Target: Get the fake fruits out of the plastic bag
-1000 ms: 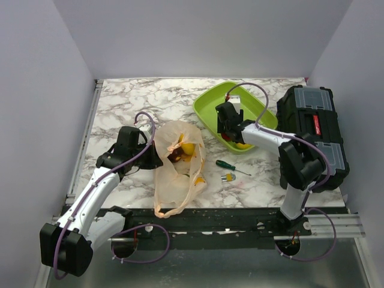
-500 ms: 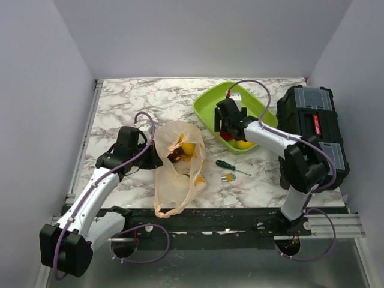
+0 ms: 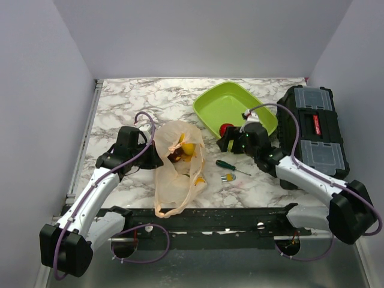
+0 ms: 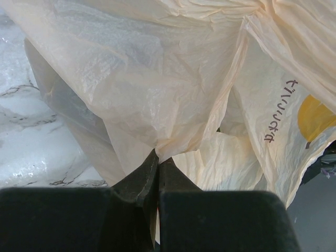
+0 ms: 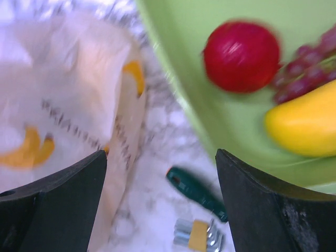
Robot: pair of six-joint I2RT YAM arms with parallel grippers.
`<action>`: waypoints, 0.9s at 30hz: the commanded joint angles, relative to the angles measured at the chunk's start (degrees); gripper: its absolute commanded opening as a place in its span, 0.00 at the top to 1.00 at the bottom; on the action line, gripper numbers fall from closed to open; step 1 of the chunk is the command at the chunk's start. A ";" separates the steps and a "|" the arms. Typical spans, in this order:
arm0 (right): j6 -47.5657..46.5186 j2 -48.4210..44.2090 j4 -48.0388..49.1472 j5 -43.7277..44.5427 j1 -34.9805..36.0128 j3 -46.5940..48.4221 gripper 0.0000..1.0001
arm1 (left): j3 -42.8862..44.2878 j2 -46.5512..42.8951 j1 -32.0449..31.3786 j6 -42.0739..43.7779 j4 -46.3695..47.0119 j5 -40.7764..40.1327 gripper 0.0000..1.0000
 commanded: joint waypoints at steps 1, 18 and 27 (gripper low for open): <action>1.23 -5.75 12.41 -16.96 4.62 -7.78 0.14 | 0.34 -0.01 0.36 0.16 0.50 1.63 1.00; -5.85 4.30 23.52 -2.31 35.69 2.71 0.32 | 0.52 -0.54 0.37 0.25 -0.02 -0.57 1.00; -6.15 17.54 24.00 12.74 35.74 6.00 0.54 | 0.44 -1.54 0.36 0.16 -0.04 -1.26 1.00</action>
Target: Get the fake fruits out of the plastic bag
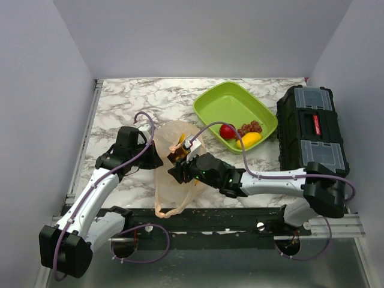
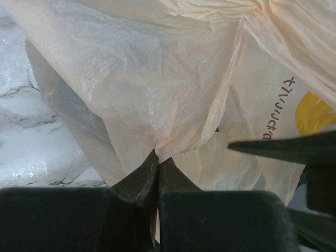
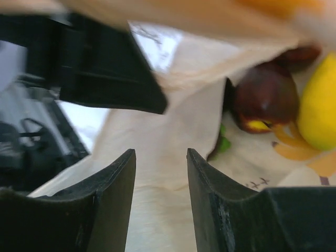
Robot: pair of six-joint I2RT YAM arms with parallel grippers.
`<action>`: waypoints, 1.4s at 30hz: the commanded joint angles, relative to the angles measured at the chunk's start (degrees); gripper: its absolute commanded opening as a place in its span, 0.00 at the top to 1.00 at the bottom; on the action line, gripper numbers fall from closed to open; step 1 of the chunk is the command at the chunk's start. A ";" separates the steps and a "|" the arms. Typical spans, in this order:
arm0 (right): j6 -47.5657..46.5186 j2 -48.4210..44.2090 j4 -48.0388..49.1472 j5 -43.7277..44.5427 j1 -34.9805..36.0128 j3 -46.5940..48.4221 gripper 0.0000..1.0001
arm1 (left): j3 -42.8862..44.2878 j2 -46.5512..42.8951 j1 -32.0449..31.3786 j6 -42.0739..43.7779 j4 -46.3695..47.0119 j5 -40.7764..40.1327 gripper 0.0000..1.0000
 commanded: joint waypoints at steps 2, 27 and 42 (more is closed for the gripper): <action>-1.04 6.97 -3.57 13.66 -0.01 4.77 0.54 | 0.60 -1.02 0.36 0.16 -0.08 -1.33 1.00; -4.34 23.45 -3.71 32.69 -0.23 16.99 0.42 | 0.70 -0.47 0.36 0.12 -0.08 -0.42 1.00; -3.99 28.53 -1.52 28.55 -4.13 18.47 0.38 | 0.80 -1.15 0.36 0.16 -0.35 -1.84 1.00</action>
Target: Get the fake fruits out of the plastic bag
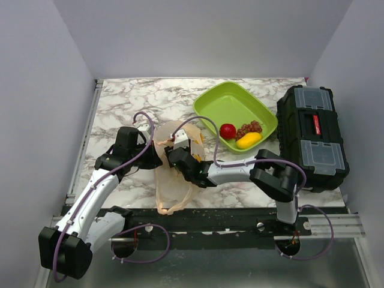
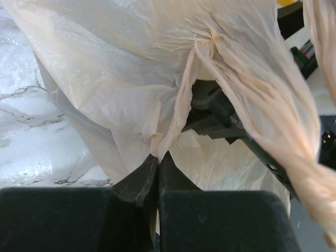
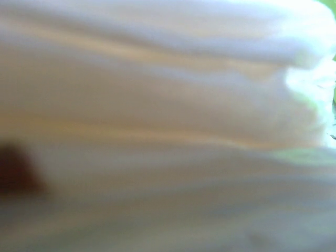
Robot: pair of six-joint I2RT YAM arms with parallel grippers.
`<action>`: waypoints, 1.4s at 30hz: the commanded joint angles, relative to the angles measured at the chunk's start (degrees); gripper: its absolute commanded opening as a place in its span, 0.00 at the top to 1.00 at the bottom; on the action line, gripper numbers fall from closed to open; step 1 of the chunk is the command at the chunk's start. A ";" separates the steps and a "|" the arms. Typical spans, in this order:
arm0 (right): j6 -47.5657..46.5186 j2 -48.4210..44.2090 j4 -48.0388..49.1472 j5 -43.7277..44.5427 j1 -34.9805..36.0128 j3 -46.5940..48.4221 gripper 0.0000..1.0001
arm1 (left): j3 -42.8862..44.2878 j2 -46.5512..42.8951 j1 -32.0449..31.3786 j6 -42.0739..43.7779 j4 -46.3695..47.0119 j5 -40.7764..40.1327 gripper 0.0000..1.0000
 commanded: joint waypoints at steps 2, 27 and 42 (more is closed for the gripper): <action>-0.72 2.43 2.08 -2.10 -1.48 2.13 0.33 | 0.71 -0.31 0.38 0.16 -0.08 -0.21 1.00; -2.46 4.40 -1.36 -5.38 -1.89 6.99 0.51 | 0.70 0.38 0.33 0.16 0.00 -0.08 1.00; 1.73 -11.62 -6.66 -12.71 -1.94 -1.87 0.73 | 1.28 0.39 0.45 0.34 -0.92 -2.06 1.00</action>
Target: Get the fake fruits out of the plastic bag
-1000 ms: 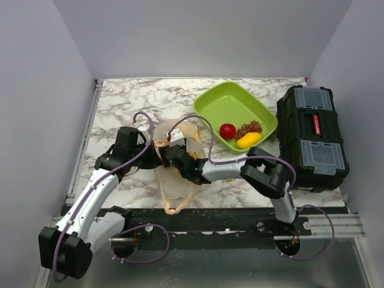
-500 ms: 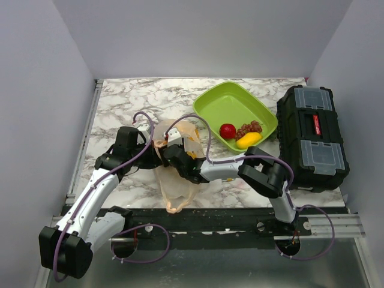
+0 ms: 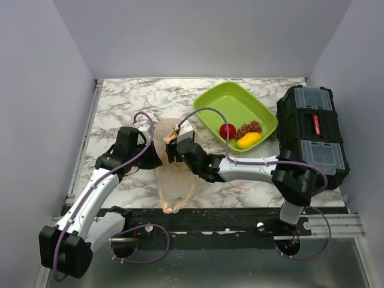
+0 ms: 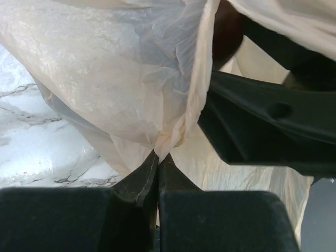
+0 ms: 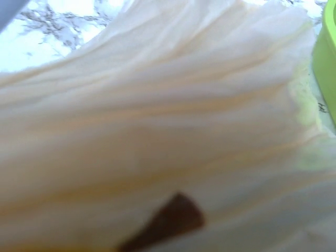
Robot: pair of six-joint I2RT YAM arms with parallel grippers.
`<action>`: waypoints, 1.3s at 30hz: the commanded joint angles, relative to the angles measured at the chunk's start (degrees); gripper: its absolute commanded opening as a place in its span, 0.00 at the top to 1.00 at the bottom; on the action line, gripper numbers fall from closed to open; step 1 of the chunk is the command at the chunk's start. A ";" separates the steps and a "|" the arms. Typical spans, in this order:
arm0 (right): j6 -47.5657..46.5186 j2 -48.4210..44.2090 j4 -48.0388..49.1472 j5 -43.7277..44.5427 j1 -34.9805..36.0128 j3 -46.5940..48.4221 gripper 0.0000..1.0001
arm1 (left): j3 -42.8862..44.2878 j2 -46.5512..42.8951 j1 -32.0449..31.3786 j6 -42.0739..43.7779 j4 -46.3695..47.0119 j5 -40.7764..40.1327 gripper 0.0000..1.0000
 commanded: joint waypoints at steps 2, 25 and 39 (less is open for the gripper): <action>2.43 -5.18 -3.36 -7.08 -0.13 -3.57 0.75 | 1.28 -0.71 0.47 0.34 -0.79 -2.73 1.00; 4.14 -23.63 1.79 -31.61 -0.05 -15.29 0.80 | 1.05 -1.08 1.25 0.16 -0.63 -3.31 1.00; 4.16 -32.58 4.67 -33.43 -0.08 -13.45 0.84 | 1.05 -0.54 1.26 0.16 -0.52 -2.91 1.00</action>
